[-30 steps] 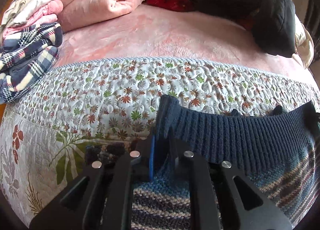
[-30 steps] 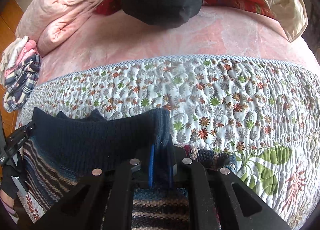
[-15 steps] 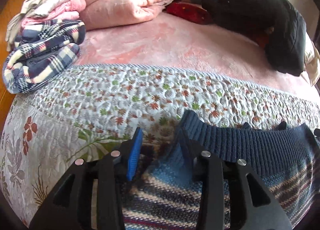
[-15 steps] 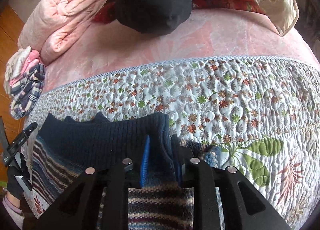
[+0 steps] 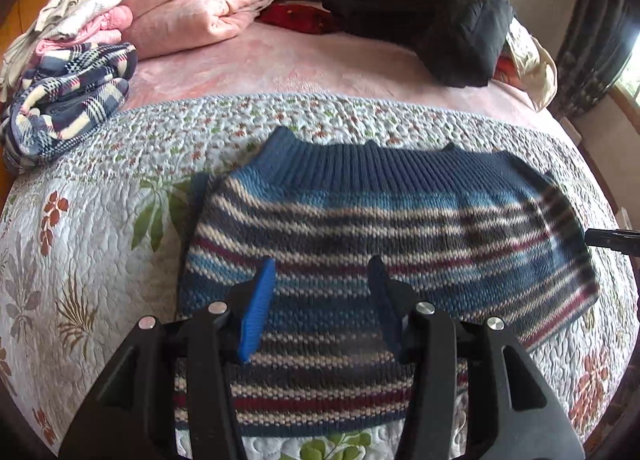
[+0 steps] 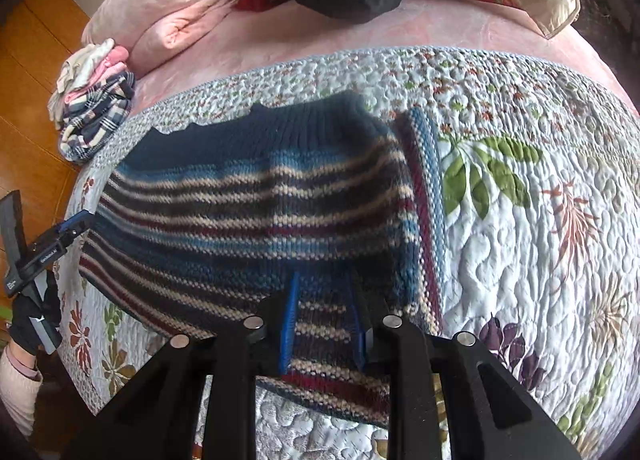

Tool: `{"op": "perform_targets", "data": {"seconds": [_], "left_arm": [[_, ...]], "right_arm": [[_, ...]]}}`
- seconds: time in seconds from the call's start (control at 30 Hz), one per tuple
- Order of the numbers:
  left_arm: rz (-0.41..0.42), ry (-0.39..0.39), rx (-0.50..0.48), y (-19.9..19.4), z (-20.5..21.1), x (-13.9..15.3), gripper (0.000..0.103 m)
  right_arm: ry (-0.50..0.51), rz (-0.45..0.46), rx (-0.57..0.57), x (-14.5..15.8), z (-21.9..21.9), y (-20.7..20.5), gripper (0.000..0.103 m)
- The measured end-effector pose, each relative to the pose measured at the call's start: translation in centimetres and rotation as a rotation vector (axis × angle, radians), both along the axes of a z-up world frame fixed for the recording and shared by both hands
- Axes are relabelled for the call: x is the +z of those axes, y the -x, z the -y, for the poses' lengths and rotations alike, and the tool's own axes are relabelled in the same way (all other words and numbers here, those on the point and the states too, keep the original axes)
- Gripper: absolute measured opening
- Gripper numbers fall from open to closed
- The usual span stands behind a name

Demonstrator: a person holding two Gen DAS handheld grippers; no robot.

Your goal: Fold small clothes

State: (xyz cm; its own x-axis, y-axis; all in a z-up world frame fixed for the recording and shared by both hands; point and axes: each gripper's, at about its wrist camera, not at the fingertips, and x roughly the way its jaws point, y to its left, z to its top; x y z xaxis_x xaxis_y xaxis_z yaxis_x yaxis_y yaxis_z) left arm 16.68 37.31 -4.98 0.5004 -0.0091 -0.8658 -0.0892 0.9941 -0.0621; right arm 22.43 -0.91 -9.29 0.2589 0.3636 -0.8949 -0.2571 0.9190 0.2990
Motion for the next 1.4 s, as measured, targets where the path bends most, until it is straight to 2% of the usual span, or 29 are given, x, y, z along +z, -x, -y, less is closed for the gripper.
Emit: {"op": "perform_targets", "data": {"seconds": [0.1, 0.27, 0.4, 0.5, 0.6, 0.67, 0.73, 0.8, 0.87, 1.13, 1.2, 1.27, 1.4], "left_arm": [[-0.03, 0.05, 0.041, 0.5, -0.8, -1.6, 0.048], [-0.075, 0.071, 0.087, 0.9, -1.8, -4.1, 0.048], [-0.073, 0.067, 0.09, 1.2, -1.9, -5.2, 0.048], [-0.085, 0.068, 0.101, 1.0, -1.9, -5.3, 0.048], [-0.099, 0.073, 0.116, 0.8, -1.8, -4.6, 0.048], [-0.072, 0.096, 0.106, 0.9, -1.5, -3.5, 0.048], [-0.05, 0.101, 0.089, 0.8, -0.8, -2.6, 0.049], [-0.045, 0.115, 0.072, 0.6, -0.1, -2.4, 0.05], [-0.049, 0.115, 0.063, 0.2, 0.6, -2.5, 0.051], [-0.108, 0.159, 0.08, -1.1, 1.2, -5.2, 0.051], [-0.111, 0.16, 0.08, -1.1, 1.2, -5.7, 0.052], [-0.108, 0.162, 0.075, -1.0, 1.1, -5.9, 0.052], [-0.109, 0.166, 0.067, -0.9, 1.0, -6.1, 0.053]], "right_arm": [[0.012, -0.028, -0.022, -1.6, 0.3, 0.6, 0.024], [-0.005, -0.055, -0.051, -3.5, 1.2, 0.9, 0.022], [0.015, -0.032, -0.029, -4.3, 0.7, 1.0, 0.022], [-0.012, -0.05, -0.046, -4.2, 1.1, 0.8, 0.022], [-0.063, -0.051, -0.071, -2.3, 1.8, 0.7, 0.024], [-0.065, -0.016, -0.091, -0.8, 2.5, 0.6, 0.04], [-0.07, -0.008, -0.118, 0.1, 3.4, 0.1, 0.047], [-0.071, -0.027, -0.139, 0.1, 4.2, -0.6, 0.052], [-0.062, -0.053, -0.147, -0.5, 4.8, -1.5, 0.066], [-0.127, -0.175, -0.185, -4.6, 6.1, -3.1, 0.066], [-0.173, -0.195, -0.197, -5.4, 6.5, -3.1, 0.062], [-0.211, -0.208, -0.204, -5.9, 6.6, -3.1, 0.054], [-0.247, -0.216, -0.214, -6.4, 6.6, -3.1, 0.049]]}}
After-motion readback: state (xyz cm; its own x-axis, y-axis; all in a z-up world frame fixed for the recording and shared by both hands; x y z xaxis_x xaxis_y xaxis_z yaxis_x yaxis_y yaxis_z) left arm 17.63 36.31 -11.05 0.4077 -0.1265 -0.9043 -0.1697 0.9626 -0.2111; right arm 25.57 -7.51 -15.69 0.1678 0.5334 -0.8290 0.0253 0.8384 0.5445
